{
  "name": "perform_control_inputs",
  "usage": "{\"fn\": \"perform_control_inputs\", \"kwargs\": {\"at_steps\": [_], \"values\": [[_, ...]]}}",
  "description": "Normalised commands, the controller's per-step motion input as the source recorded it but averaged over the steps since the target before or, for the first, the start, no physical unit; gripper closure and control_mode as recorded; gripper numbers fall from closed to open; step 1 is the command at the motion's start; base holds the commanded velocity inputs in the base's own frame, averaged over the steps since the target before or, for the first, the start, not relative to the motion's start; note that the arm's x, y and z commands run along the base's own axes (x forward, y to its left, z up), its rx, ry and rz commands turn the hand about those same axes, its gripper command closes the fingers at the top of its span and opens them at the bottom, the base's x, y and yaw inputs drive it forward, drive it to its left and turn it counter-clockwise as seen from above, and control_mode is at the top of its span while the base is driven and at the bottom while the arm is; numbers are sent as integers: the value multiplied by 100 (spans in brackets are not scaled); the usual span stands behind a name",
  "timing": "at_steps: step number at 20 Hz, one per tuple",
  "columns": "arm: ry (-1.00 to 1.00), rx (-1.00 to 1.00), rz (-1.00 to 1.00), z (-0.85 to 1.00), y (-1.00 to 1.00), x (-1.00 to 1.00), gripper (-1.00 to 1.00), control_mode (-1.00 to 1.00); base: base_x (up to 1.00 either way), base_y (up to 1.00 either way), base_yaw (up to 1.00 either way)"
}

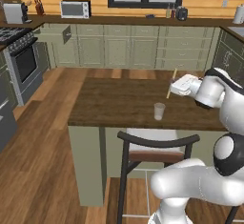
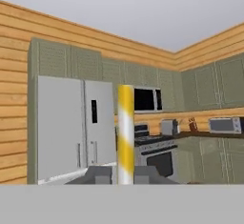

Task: Take a straw from the drawer in front and place it inside the glass cup on the dining counter.

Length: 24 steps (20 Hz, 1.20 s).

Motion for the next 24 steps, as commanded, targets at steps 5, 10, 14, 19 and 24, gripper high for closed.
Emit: {"fn": "perform_control_inputs", "kwargs": {"at_steps": [5, 10, 14, 19, 24], "values": [[5, -2, 3, -3, 0, 36, 100, -100, 0, 0, 0], [14, -1, 0, -6, -6, 44, 100, -100, 0, 0, 0], [19, -1, 0, -39, 0, 34, 100, -100, 0, 0, 0], [5, 0, 0, -66, 0, 12, 100, -100, 0, 0, 0], [-2, 0, 0, -37, 0, 18, 100, -100, 0, 0, 0]]}}
